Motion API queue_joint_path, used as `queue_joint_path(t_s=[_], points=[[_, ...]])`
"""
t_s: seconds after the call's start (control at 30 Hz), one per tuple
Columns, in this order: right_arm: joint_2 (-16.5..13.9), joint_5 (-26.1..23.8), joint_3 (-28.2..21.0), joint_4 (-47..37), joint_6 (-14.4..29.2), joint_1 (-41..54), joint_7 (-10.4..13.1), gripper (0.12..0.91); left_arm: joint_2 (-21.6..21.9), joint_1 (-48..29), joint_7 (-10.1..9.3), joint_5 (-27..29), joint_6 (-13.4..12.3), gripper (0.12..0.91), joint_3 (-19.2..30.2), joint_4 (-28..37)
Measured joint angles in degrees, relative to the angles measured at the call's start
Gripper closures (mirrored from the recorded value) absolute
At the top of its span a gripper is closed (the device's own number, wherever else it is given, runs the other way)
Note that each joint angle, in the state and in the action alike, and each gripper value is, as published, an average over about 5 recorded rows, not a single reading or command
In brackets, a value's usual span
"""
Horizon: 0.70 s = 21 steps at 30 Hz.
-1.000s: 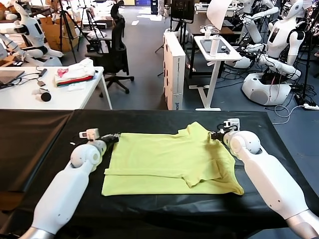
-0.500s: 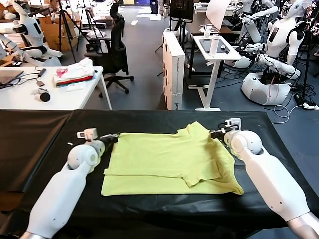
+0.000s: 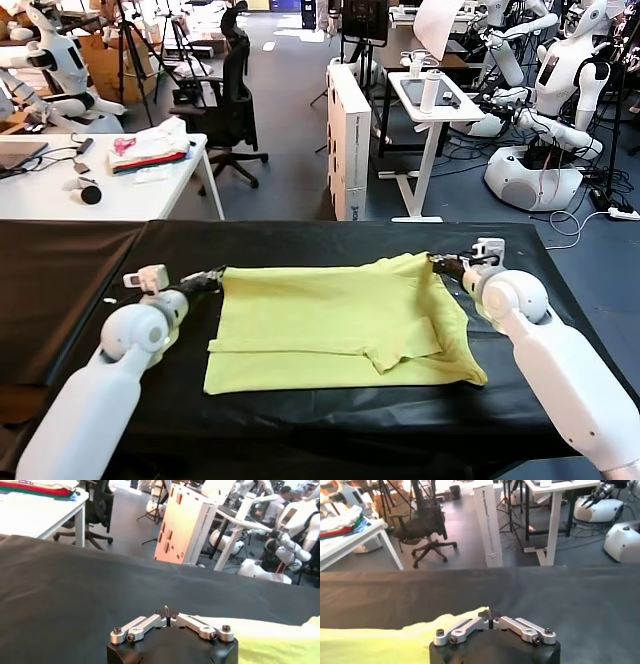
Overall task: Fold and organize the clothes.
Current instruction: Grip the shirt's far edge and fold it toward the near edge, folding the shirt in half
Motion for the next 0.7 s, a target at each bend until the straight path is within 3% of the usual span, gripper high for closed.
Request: queue_joint_path(t_s=[0.3, 0.5, 0.7], points=[[-5.4, -0.5, 6.0, 12.2, -1.8, -10.4, 2.6, 0.886, 1.8, 8.5, -1.33, -1.7, 0.7, 0.883, -4.9, -9.8], [-6.6, -3.6, 9.0, 16.5, -1.8, -18.0, 1.7, 0.886, 1.1, 13.1, -1.6, -0.8, 1.1, 0.883, -6.7, -14.7], [-6.6, -6.1, 9.7, 16.8, -1.5, -23.1, 0.6, 0.886, -0.4, 18.3, -0.09, 1.8, 0.7, 0.883, -8.4, -17.1]])
